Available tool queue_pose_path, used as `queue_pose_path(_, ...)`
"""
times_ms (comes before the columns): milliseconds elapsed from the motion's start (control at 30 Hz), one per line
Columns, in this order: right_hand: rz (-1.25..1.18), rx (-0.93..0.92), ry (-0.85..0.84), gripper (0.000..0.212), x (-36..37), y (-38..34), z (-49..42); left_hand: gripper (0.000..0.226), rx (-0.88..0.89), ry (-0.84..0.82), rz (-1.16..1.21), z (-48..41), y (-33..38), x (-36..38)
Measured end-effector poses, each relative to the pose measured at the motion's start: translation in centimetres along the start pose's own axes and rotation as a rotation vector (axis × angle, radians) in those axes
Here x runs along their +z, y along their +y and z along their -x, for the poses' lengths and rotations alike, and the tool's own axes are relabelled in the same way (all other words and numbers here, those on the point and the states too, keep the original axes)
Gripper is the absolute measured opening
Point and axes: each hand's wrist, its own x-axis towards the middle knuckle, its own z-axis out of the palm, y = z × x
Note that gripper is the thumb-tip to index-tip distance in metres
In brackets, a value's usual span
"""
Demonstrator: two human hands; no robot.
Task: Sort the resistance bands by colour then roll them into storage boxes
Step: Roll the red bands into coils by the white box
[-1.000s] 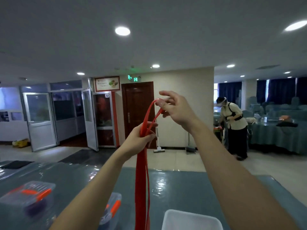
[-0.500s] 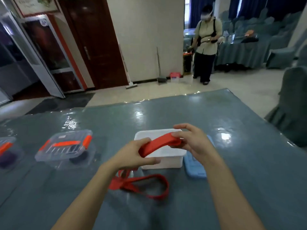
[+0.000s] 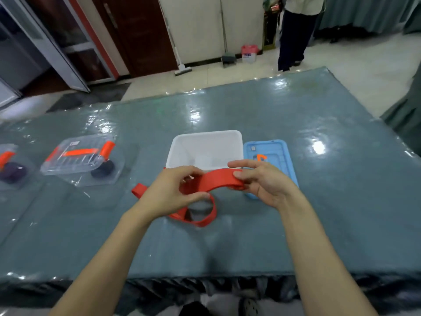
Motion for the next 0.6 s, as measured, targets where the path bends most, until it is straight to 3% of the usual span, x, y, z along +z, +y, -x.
queue_pose_path(67,-0.007,-0.034,-0.042,0.026,0.2,-0.5,0.0,0.057,0.022,-0.003,0.015,-0.3,0.9,0.0)
queue_pose_path(200,0.02,-0.072,-0.064,0.028,0.6,-1.1,-0.2,0.046,0.045,-0.002,0.117,-1.4,1.3,-0.2)
queue_pose_path(400,0.112,-0.019,-0.005,0.026,1.1,-1.0,-1.0,0.058,0.07,-0.116,-0.027,-2.2,1.2,-1.8)
queue_pose_path(533,0.067,-0.087,-0.037,0.026,2.9,-1.6,-1.6,0.047,0.086,-0.086,0.014,-2.7,0.4,-2.7)
queue_pose_path(600,0.069,-0.102,-0.036,0.025,3.8,-1.8,-1.8,0.061,0.049,-0.07,0.029,-2.9,0.0,-3.3)
